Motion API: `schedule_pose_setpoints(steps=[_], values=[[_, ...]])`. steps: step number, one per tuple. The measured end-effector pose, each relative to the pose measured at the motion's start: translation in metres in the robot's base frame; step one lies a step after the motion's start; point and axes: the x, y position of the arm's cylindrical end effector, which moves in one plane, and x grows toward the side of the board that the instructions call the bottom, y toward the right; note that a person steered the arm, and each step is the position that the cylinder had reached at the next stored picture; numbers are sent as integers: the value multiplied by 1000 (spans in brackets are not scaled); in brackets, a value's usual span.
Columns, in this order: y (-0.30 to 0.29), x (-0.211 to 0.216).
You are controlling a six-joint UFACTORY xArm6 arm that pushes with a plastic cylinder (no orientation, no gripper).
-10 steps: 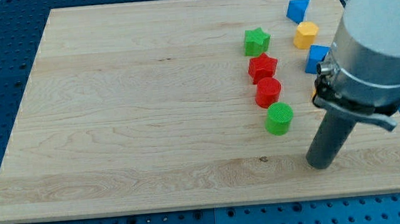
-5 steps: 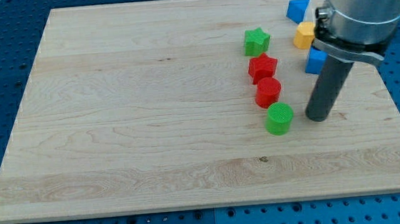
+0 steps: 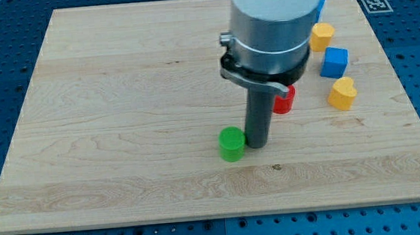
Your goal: Move the green circle towards the bottom left corner of the board
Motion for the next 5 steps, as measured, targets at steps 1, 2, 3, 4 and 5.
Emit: schedule_pose_setpoints(steps=[1, 2, 3, 4, 5], values=[[-27, 1], [-53, 2], [-78, 8], [-94, 22], [-102, 30]])
